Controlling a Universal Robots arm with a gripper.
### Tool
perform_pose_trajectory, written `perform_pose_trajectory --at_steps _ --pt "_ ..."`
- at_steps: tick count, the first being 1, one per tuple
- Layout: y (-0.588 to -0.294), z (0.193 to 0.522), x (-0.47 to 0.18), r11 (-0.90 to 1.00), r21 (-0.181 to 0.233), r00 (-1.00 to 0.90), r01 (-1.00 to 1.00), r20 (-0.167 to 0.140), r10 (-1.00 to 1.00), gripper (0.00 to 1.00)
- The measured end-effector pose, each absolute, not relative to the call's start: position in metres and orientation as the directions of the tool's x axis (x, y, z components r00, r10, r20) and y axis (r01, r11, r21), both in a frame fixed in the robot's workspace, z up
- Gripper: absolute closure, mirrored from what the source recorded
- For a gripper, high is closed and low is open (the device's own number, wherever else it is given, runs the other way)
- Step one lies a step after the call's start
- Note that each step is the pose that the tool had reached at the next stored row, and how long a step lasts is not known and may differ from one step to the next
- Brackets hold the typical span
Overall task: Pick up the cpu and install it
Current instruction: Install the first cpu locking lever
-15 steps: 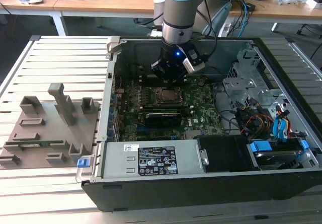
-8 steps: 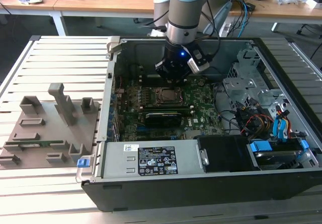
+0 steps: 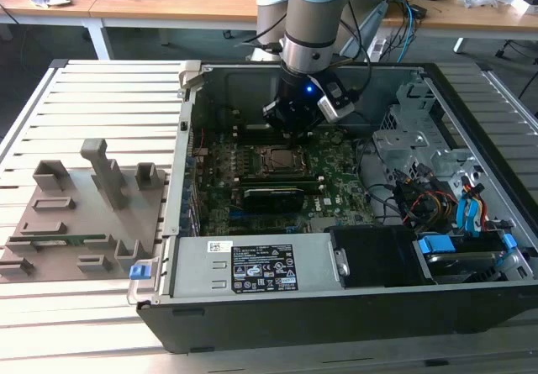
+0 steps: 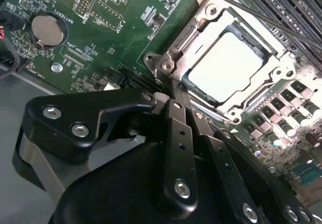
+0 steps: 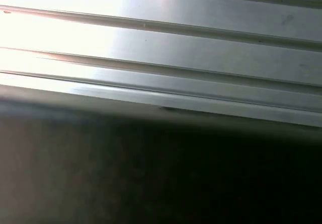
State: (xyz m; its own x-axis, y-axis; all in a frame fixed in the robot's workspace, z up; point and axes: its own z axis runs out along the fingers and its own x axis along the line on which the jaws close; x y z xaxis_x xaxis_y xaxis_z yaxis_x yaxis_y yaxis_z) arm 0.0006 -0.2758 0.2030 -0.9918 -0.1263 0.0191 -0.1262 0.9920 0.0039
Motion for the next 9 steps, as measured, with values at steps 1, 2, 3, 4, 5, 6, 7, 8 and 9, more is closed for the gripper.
perform_pose_trajectory --at_steps 1,2,3,4,5,6,7,8,9 --pt "-0.276 0.205 0.001 0.992 0.003 -0.992 -0.126 0.020 -0.126 0.89" --pt "-0.276 0.207 0.000 0.992 0.002 -0.992 -0.126 0.021 -0.126 0.89" --pt "-0.276 0.208 0.000 0.992 0.002 -0.992 -0.126 0.020 -0.126 0.89" --pt "-0.276 0.209 0.000 0.992 0.002 -0.992 -0.126 0.019 -0.126 0.89" --pt "-0.278 0.209 0.000 0.992 0.002 -0.992 -0.126 0.019 -0.126 0.89" --pt "-0.279 0.209 0.000 0.992 0.002 -0.992 -0.126 0.019 -0.126 0.89" --pt "-0.284 0.209 -0.001 0.992 0.002 -0.992 -0.126 0.019 -0.126 0.89" --pt "-0.286 0.209 -0.001 0.992 0.002 -0.992 -0.126 0.019 -0.126 0.89" --pt "-0.289 0.209 -0.001 0.992 0.002 -0.992 -0.126 0.019 -0.126 0.89"
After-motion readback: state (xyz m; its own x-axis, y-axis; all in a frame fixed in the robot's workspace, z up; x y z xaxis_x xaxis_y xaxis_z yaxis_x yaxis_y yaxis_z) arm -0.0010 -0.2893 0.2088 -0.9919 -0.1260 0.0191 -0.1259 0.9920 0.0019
